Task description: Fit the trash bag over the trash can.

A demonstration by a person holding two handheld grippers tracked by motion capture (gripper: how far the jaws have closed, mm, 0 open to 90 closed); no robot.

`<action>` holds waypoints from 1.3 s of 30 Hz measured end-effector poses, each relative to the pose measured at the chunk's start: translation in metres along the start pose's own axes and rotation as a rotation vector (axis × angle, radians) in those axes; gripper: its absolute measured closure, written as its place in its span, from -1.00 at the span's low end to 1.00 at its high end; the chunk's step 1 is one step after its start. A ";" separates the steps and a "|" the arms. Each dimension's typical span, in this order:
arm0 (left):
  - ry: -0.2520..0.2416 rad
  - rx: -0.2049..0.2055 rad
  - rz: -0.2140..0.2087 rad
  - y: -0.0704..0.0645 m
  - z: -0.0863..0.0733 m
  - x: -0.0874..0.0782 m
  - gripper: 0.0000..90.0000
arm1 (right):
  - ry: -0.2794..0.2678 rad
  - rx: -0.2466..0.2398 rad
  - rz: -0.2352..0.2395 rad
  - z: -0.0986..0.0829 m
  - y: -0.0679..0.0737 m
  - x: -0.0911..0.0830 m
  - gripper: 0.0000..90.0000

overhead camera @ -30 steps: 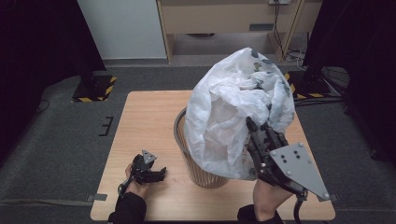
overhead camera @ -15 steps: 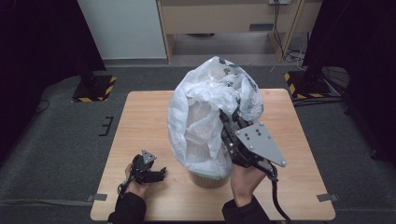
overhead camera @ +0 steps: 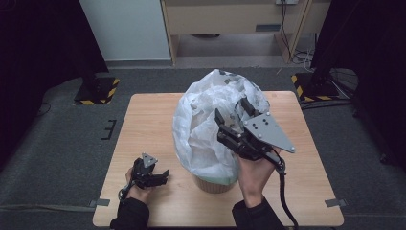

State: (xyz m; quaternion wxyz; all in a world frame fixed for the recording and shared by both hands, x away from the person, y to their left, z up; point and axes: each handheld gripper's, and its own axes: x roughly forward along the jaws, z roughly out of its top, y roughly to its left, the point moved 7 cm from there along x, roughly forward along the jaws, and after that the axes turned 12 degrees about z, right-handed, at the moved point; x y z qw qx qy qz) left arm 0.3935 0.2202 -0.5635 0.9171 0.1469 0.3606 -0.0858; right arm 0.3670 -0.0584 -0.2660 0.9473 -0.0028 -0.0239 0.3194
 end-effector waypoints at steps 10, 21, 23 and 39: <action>-0.086 -0.063 0.016 0.007 0.011 -0.013 -0.56 | -0.081 -0.004 0.023 0.028 -0.011 -0.024 -0.71; -0.204 -0.142 0.028 0.018 0.028 -0.035 -0.56 | -0.084 -0.037 -0.057 0.030 -0.056 -0.055 -0.72; -0.226 -0.155 0.030 0.020 0.033 -0.039 -0.56 | -0.073 -0.042 -0.087 0.025 -0.068 -0.059 -0.73; -0.387 -0.241 0.048 0.032 0.074 -0.077 -0.57 | -0.016 -0.040 -0.233 -0.039 -0.146 -0.077 -0.76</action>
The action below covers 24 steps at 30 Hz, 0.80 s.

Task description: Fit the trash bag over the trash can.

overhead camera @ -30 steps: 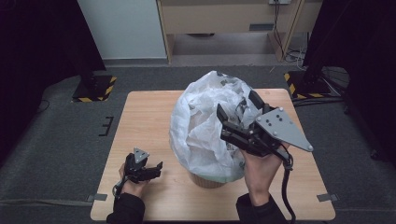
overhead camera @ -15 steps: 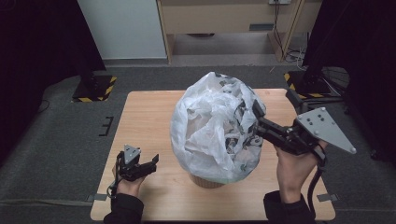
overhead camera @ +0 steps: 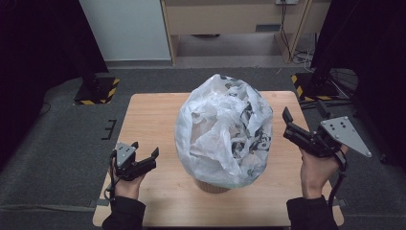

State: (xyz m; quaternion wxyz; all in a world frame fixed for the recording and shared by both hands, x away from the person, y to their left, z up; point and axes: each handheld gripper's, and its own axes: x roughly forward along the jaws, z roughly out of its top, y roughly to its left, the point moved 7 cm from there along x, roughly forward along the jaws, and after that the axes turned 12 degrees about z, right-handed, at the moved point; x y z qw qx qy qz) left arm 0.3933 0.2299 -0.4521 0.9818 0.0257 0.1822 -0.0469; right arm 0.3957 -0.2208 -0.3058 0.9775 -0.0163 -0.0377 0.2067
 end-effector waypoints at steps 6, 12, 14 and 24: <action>-0.064 0.004 -0.018 -0.016 0.036 -0.002 -0.57 | 0.071 0.005 0.031 -0.038 -0.001 0.008 -0.75; -0.134 0.024 -0.041 -0.037 0.070 -0.010 -0.57 | 0.096 0.010 0.089 -0.056 0.013 0.020 -0.73; -0.149 0.032 -0.048 -0.044 0.077 -0.012 -0.58 | 0.097 0.006 0.106 -0.059 0.018 0.023 -0.73; -0.137 0.057 -0.081 -0.066 0.070 -0.009 -0.57 | 0.163 0.014 0.166 -0.089 0.039 0.035 -0.71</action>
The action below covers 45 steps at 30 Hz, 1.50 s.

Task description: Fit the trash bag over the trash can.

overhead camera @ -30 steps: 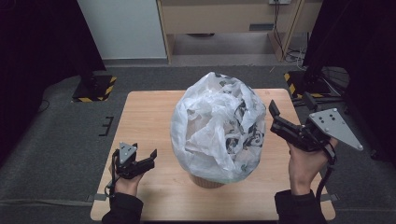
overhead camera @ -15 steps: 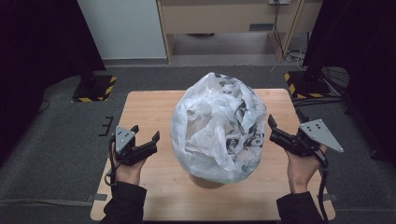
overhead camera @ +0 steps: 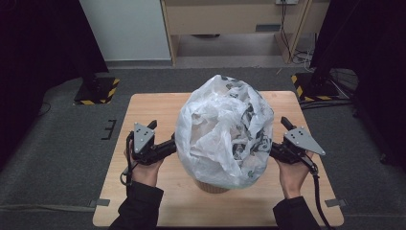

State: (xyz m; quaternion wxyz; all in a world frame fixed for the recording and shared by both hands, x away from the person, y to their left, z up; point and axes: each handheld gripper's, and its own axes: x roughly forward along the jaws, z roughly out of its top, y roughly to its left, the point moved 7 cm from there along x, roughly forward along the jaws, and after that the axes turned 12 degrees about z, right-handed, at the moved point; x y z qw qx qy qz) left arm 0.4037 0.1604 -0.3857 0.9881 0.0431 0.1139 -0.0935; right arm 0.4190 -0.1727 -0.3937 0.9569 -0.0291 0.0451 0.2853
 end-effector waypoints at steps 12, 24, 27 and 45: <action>0.050 0.044 0.002 -0.006 -0.023 0.004 -0.53 | 0.056 0.024 0.008 -0.034 0.008 0.010 -0.67; 0.105 0.071 -0.005 -0.009 -0.048 0.010 -0.53 | 0.154 0.011 0.000 -0.071 0.007 0.013 -0.70; 0.091 0.058 0.003 -0.002 -0.042 0.009 -0.54 | 0.131 0.023 -0.024 -0.065 -0.002 0.006 -0.70; 0.019 0.029 0.008 0.005 -0.007 -0.001 -0.54 | -0.045 0.042 -0.202 0.007 -0.061 -0.039 -0.69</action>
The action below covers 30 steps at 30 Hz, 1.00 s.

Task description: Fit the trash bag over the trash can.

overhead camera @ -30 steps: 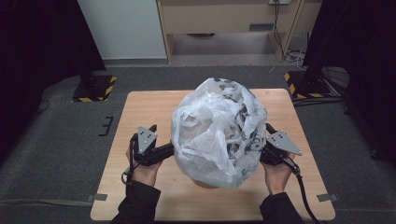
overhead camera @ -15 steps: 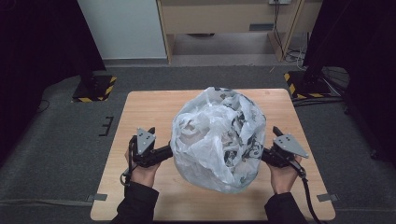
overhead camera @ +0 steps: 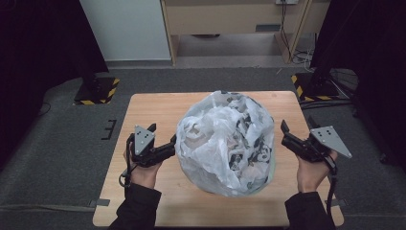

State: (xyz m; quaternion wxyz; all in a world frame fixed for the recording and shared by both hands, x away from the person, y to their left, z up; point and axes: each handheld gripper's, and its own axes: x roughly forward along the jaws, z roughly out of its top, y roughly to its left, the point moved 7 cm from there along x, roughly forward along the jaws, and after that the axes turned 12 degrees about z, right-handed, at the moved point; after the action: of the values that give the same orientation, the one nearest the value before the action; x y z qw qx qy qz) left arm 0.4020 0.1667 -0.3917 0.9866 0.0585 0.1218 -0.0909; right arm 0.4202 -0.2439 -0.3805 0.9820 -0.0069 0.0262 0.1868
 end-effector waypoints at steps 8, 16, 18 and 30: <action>0.010 0.003 -0.011 -0.007 0.002 0.005 -0.54 | -0.039 0.007 0.060 0.008 0.016 0.007 -0.70; 0.043 0.014 -0.012 -0.011 -0.010 0.009 -0.52 | 0.022 0.009 0.163 -0.013 0.058 0.032 -0.70; 0.056 0.017 -0.014 -0.012 -0.016 0.011 -0.51 | 0.034 0.014 0.167 -0.021 0.062 0.035 -0.70; 0.125 0.039 -0.014 -0.019 -0.048 0.018 -0.44 | 0.098 0.048 0.174 -0.065 0.076 0.040 -0.64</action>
State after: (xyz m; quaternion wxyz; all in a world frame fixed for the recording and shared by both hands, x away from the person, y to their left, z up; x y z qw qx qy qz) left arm 0.4048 0.1518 -0.4440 0.9752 0.0824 0.1818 -0.0962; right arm 0.4260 -0.1605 -0.4479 0.9595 0.0099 0.0791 0.2701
